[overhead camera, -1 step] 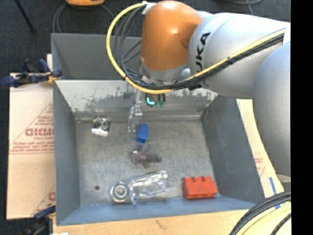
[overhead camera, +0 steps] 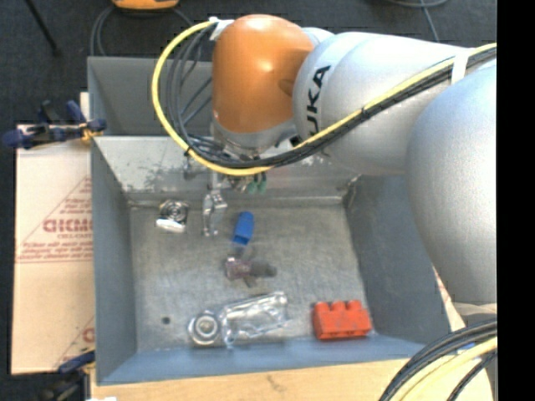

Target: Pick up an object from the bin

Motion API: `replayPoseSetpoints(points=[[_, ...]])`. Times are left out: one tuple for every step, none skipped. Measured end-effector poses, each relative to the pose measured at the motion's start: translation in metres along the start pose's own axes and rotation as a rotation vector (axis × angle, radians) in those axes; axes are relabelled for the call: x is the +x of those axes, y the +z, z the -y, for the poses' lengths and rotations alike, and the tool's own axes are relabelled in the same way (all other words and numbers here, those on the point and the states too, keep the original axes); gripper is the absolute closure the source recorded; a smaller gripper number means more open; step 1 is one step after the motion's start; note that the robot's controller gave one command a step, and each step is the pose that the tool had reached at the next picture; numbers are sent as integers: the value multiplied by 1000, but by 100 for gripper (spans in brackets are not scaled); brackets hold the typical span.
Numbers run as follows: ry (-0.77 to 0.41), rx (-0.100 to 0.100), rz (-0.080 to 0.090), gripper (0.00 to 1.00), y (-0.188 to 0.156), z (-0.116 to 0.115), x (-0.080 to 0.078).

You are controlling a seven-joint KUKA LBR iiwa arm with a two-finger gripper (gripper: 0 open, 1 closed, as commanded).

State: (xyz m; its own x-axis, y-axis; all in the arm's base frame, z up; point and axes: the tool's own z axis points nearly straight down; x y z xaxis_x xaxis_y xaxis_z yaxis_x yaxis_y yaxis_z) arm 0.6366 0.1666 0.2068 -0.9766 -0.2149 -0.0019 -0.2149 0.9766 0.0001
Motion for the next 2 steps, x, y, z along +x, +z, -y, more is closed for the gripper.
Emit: replayPoseSetpoints(points=[[134,2,-5,0,75,78,29],[92,1,-1,0,129,96,71]])
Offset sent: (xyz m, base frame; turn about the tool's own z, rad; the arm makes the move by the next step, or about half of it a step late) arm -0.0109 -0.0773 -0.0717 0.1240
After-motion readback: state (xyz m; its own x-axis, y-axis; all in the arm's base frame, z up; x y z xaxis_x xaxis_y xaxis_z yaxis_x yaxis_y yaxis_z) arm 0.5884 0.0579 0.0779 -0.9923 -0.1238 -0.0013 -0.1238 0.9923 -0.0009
